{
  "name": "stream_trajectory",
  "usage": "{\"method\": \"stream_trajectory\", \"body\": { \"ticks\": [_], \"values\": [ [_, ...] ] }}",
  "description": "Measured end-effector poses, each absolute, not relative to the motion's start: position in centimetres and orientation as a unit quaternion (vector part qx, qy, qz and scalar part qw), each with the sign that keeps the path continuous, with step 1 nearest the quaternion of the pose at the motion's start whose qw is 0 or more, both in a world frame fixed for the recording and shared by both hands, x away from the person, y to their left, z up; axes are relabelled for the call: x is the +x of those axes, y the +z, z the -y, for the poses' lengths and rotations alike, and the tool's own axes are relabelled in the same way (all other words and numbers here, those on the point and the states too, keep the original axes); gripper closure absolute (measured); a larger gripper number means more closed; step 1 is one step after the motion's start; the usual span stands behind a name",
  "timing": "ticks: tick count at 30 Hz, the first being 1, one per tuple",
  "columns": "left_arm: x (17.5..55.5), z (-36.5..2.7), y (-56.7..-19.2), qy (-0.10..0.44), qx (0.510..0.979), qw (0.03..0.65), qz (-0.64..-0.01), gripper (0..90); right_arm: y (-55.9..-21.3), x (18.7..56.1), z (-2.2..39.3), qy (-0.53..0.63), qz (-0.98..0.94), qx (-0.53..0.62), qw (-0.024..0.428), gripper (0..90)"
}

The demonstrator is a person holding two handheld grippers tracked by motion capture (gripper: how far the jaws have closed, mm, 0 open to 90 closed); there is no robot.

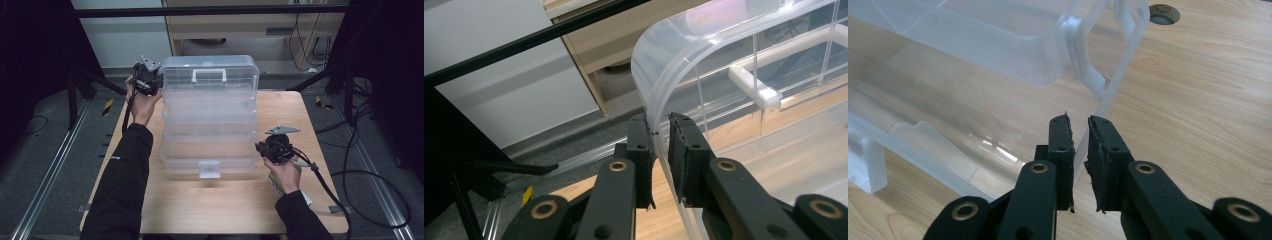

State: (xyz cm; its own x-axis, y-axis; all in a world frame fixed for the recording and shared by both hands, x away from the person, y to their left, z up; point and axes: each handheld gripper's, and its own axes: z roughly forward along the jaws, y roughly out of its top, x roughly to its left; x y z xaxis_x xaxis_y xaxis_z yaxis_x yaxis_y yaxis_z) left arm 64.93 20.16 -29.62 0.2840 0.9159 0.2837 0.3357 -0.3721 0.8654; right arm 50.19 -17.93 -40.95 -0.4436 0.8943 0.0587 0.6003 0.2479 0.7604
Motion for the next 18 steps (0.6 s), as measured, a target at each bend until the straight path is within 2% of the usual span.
{"method": "stream_trajectory", "body": {
  "ticks": [9, 10, 18],
  "values": [
    [66.2, -20.1, -30.6, 0.407, 0.731, 0.323, -0.443, 81.1, -41.0, 50.2, 17.9, 0.370, -0.765, 0.488, 0.198, 80.7],
    [66.3, -20.2, -30.7, 0.399, 0.733, 0.329, -0.443, 84.2, -40.9, 50.2, 17.9, 0.370, -0.765, 0.488, 0.199, 80.8],
    [65.8, -20.7, -31.1, 0.378, 0.732, 0.341, -0.453, 83.5, -41.0, 50.2, 18.0, 0.370, -0.767, 0.482, 0.207, 81.8]
  ]
}}
